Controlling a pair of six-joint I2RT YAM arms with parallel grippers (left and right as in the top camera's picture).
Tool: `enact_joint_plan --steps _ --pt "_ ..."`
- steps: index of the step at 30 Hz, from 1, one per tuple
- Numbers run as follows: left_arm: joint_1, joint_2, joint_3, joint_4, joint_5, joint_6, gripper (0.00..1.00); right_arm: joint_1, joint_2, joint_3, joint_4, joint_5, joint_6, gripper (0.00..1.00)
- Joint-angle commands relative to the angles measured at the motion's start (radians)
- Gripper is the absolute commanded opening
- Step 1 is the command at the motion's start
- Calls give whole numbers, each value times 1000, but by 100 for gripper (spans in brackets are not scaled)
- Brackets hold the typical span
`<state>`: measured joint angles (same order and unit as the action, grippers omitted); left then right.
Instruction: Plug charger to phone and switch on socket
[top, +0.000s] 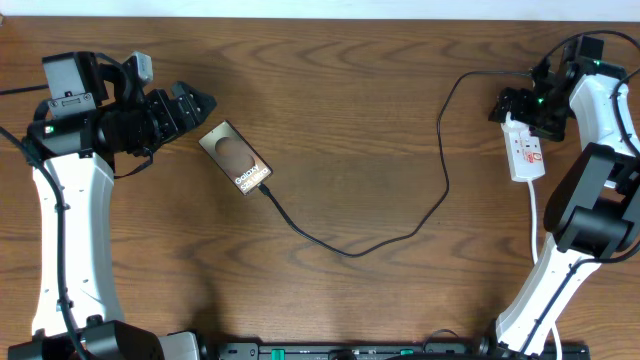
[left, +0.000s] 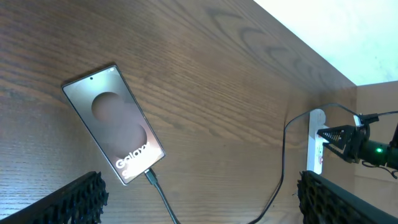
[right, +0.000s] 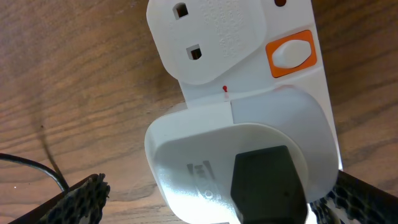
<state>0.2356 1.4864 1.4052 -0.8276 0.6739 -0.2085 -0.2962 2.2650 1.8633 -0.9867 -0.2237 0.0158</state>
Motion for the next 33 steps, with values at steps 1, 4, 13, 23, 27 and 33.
enact_joint_plan --steps 1,4,13,23,27,33 --pt "1 10 10 -3 -13 14 93 50 12 -23 3 -128 25 99" --pt "1 10 10 -3 -13 14 93 53 12 -39 12 -138 25 99" --pt "1 10 10 -3 -13 14 93 68 12 -89 59 -164 35 99" --pt "1 10 10 -4 -13 14 93 69 12 -83 63 -156 44 99" --pt "1 10 10 -6 -13 14 93 55 5 -64 51 -141 47 99" --pt "1 10 10 -6 -13 14 93 37 -9 -3 -8 -115 56 99"
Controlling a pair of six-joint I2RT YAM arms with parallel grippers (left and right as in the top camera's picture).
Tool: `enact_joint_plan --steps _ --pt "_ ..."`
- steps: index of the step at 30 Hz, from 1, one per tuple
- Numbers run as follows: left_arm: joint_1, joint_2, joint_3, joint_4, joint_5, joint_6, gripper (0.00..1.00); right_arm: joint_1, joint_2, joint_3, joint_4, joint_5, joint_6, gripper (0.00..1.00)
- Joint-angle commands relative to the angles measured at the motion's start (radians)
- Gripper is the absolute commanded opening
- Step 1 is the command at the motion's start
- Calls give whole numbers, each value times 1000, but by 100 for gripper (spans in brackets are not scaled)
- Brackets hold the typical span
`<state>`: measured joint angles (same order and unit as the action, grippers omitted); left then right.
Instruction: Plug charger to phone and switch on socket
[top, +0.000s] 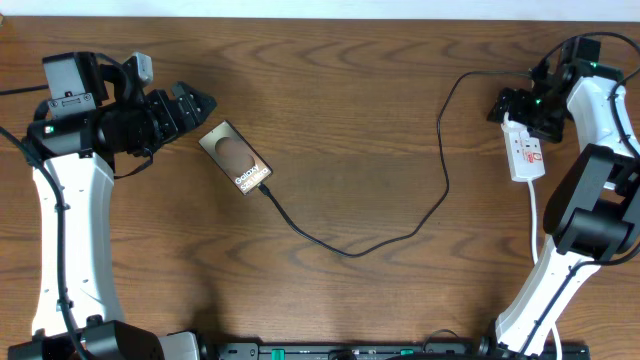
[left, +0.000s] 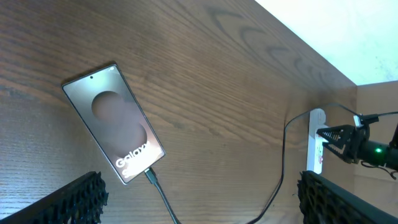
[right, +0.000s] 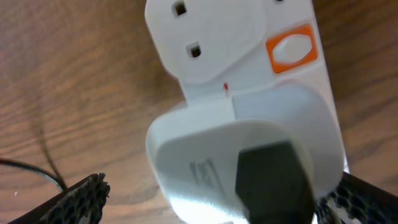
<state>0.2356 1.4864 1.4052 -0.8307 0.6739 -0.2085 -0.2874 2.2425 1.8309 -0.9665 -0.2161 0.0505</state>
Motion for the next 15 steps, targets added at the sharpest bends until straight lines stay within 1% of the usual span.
enact_joint_plan --steps 1,6,15 --pt "1 10 10 -3 -13 14 93 27 8 43 -42 -109 24 99" --pt "1 10 10 -3 -13 14 93 27 -32 89 -95 -98 24 99" --pt "1 10 10 -3 -12 13 93 34 -171 92 -173 -26 42 99"
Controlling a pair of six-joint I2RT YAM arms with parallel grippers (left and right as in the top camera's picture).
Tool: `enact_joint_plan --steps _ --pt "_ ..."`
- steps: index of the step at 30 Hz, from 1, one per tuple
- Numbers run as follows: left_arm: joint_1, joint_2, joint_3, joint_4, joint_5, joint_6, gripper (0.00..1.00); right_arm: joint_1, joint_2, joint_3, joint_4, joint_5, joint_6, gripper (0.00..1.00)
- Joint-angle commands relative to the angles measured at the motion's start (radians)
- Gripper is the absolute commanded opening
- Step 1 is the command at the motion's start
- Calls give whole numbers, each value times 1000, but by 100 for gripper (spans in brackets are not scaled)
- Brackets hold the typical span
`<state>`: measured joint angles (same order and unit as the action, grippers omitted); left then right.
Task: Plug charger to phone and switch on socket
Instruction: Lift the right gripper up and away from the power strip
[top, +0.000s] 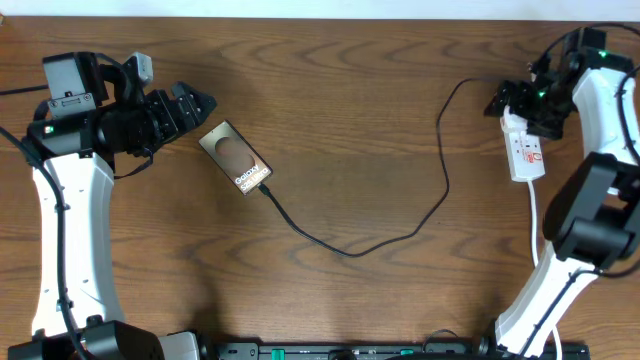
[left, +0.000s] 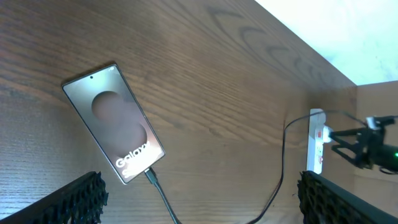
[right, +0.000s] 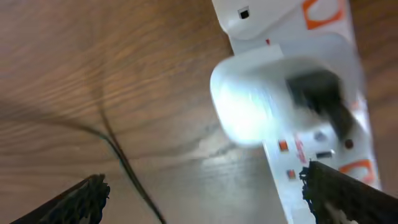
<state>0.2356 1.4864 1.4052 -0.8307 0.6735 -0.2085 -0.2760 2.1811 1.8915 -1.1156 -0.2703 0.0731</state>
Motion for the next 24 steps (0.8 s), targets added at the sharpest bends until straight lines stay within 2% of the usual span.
enact_joint_plan --steps 1,8,14,24 --pt "1 10 10 -2 -12 13 93 25 -130 31 -36 38 20 99" --pt "1 10 10 -2 -3 13 93 63 -264 31 -130 86 48 99" --pt "1 10 11 2 22 13 93 135 -395 31 -212 261 138 99" --pt "1 9 11 2 22 13 93 366 -659 31 -229 477 185 99"
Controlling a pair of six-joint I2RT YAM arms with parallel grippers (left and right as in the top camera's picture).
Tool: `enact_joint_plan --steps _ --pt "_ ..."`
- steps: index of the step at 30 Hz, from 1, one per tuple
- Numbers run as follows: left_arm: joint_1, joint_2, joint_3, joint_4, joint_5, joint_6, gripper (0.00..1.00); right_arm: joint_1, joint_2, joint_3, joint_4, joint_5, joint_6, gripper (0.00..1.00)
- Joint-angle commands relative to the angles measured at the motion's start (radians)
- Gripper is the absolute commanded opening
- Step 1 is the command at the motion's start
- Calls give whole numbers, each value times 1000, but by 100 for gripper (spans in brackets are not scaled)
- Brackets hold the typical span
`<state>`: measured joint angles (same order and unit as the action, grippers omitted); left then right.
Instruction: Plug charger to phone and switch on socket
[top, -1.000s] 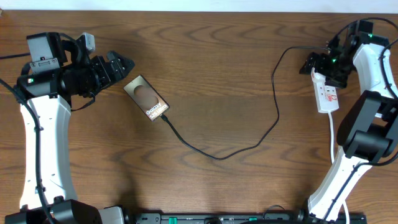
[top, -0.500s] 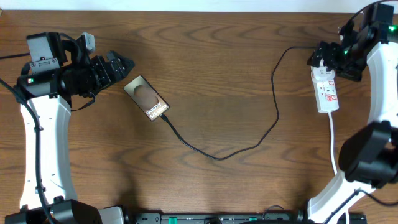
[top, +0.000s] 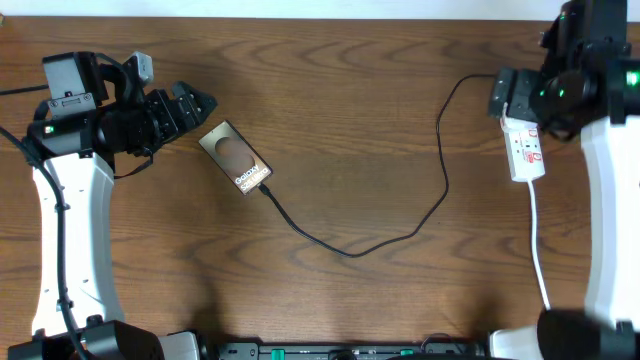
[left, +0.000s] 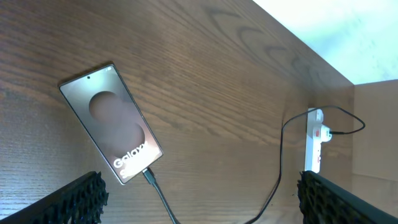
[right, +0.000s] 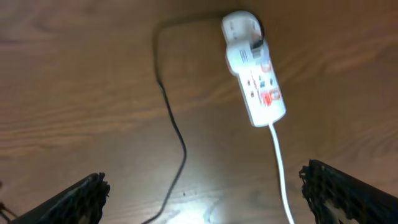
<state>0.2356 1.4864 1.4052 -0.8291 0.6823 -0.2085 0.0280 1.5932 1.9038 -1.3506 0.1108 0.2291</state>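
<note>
The phone (top: 235, 158) lies face up at left, its screen lit, with the black charger cable (top: 350, 250) plugged into its lower end (left: 149, 176). The cable runs right to the white adapter (right: 239, 28) seated in the white power strip (right: 256, 81). The strip's red-orange switches are too small to read. My left gripper (top: 198, 104) hovers open just left of the phone; its fingers (left: 68, 199) frame the view. My right gripper (right: 205, 199) is open and high above the strip, holding nothing.
The strip's white cord (right: 281, 174) trails toward the table's front edge. The black cable loops across mid-table (left: 277, 180). A pale wall edge (top: 300, 8) borders the far side of the wooden table (top: 350, 120).
My right gripper has risen from close over the adapter to high above the strip, so the whole strip and its cords now show. The left arm and phone are unchanged.
The right gripper sat open, tight over the adapter and an orange switch at the first two moments. It had then shifted off to the adapter's side, blurred. It now hangs well above the strip. The phone stayed plugged in and the left gripper stayed beside it throughout.
</note>
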Motion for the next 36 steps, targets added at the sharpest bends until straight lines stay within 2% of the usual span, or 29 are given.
enact_joint_plan --steps 1,7,36 --pt "1 9 11 0 13 13 93 81 -89 19 10 98 29 99" --pt "1 9 11 0 13 13 93 130 -152 19 24 98 28 99" --pt "1 9 10 0 13 13 93 129 -147 18 22 97 28 99"
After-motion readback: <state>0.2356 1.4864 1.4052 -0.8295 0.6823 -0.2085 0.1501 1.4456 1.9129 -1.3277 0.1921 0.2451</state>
